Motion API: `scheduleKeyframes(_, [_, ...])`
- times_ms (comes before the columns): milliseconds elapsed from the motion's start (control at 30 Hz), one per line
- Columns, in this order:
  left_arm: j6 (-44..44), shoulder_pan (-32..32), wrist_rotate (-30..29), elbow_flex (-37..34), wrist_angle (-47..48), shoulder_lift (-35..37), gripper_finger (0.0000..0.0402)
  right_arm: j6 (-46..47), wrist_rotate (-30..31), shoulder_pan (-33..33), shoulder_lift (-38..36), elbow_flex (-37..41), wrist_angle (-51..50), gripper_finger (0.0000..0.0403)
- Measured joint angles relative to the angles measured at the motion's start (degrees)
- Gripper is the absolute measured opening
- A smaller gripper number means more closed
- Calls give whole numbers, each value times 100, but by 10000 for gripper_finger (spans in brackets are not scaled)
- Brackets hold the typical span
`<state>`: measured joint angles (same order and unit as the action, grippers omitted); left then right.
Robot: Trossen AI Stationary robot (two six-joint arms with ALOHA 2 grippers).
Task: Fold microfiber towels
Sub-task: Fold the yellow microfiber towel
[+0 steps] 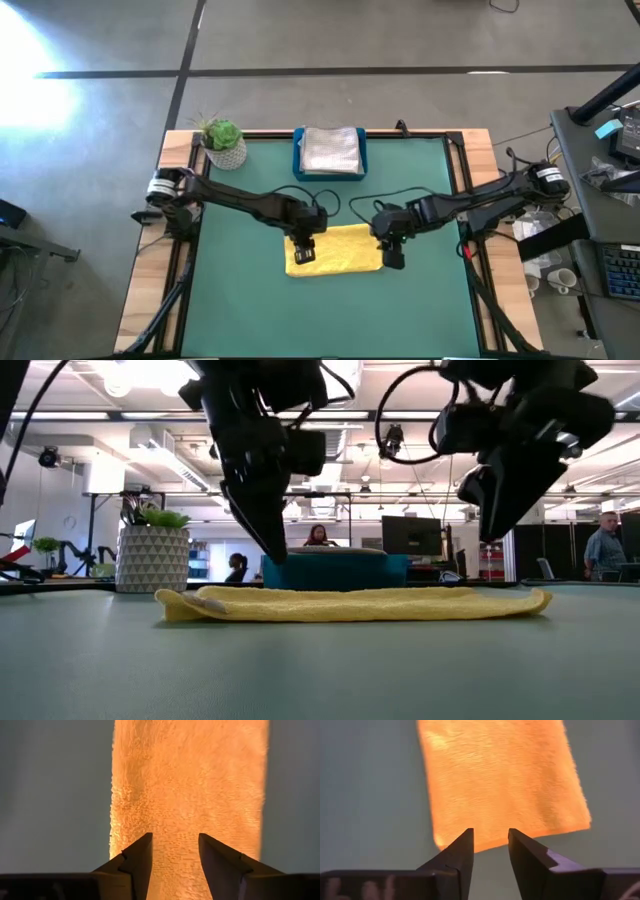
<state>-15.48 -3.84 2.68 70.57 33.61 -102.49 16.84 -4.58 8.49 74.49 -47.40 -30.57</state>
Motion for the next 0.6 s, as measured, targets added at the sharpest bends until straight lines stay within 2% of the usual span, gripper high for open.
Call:
scheduleKeyframes(167, [141, -2, 2, -44, -4, -231, 115, 430, 10, -166, 137, 13, -51, 75])
scheduleKeyframes(400, [230, 1, 20, -330, -29, -303, 48, 529, -11, -164, 98, 20, -81, 23])
scheduleKeyframes(600, [-691, -29, 182, -773, -159, -253, 3, 529, -9, -166, 18, 15, -93, 18])
